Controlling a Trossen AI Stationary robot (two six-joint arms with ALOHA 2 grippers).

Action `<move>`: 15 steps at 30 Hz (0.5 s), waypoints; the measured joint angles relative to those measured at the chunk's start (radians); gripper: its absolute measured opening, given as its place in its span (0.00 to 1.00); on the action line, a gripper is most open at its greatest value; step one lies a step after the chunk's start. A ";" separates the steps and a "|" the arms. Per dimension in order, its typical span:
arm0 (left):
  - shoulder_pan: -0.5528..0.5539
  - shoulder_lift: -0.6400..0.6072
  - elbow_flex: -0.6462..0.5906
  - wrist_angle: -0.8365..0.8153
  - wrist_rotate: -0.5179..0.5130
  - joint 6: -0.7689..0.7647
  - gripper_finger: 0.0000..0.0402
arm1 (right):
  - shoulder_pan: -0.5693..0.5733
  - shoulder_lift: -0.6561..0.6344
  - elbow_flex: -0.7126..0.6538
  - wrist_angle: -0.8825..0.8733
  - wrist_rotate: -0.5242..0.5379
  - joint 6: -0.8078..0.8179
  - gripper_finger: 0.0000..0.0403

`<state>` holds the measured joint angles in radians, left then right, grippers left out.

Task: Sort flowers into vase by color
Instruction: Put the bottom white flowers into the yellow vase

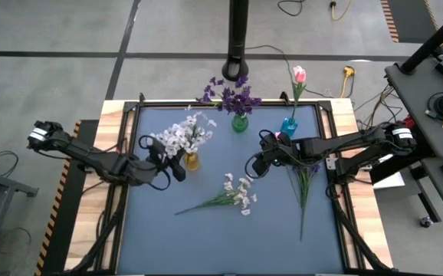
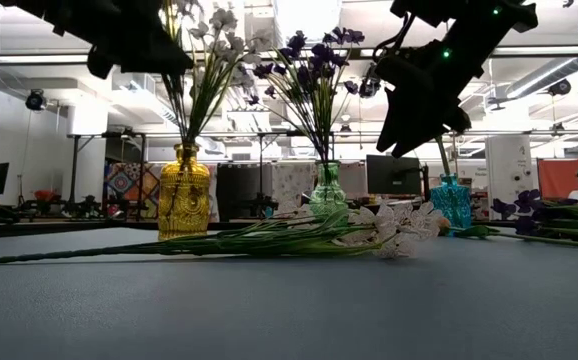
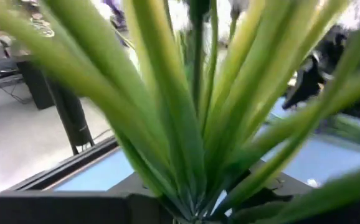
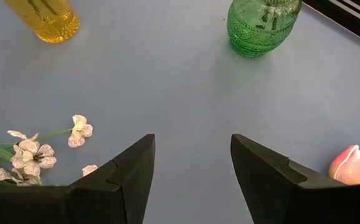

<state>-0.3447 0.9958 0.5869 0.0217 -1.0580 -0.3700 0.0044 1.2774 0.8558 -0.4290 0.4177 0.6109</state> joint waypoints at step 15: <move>-0.032 0.000 0.073 -0.261 0.069 -0.027 0.60 | 0.000 -0.002 0.000 -0.016 -0.054 -0.008 0.50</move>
<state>-0.3769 0.9955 0.6601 -0.2392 -0.9888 -0.3975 0.0040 1.2758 0.8558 -0.4451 0.3636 0.6025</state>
